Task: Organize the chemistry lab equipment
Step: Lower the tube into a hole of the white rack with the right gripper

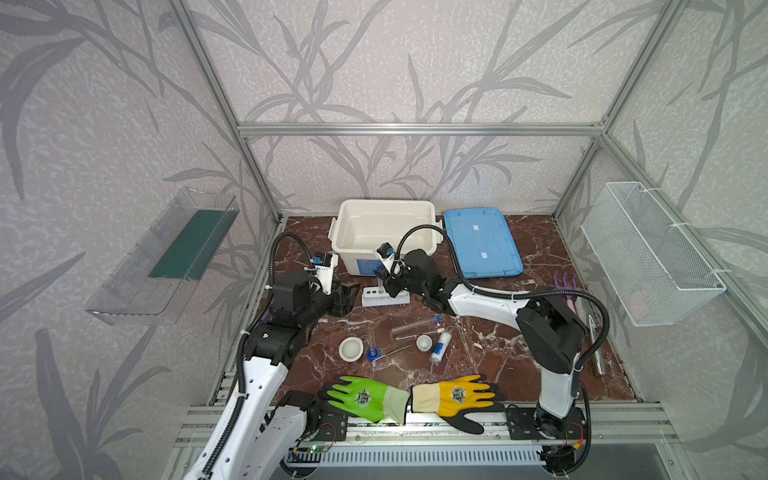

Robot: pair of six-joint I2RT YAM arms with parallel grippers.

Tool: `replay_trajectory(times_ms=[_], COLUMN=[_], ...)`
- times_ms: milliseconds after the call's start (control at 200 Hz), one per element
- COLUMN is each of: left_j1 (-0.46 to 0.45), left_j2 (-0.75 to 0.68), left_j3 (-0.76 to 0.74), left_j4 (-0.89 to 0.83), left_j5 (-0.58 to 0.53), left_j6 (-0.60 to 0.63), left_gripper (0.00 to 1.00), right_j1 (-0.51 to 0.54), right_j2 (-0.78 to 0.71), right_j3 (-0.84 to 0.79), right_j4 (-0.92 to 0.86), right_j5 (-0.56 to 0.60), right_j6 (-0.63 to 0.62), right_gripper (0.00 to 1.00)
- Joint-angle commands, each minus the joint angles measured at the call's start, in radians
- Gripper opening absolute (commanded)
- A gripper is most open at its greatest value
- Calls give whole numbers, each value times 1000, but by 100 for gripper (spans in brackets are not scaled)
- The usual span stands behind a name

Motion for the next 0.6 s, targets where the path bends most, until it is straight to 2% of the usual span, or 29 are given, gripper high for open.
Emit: replay_trajectory(times_ms=[0, 350, 475, 595], left_j1=[5, 6, 4, 5], left_j2=[-5, -5, -5, -3], left_j3=[-10, -11, -12, -11], left_j4=[8, 8, 8, 8], left_j5=[14, 15, 17, 20], left_j6=[20, 23, 25, 25], left_gripper=[63, 63, 63, 63], right_j1=[4, 9, 15, 18], right_j2=[24, 50, 49, 41], right_j3=[-6, -3, -2, -4], right_j4=[69, 74, 72, 71], right_j5=[-8, 6, 12, 13], right_j6=[10, -19, -24, -28], right_gripper=[14, 16, 20, 27])
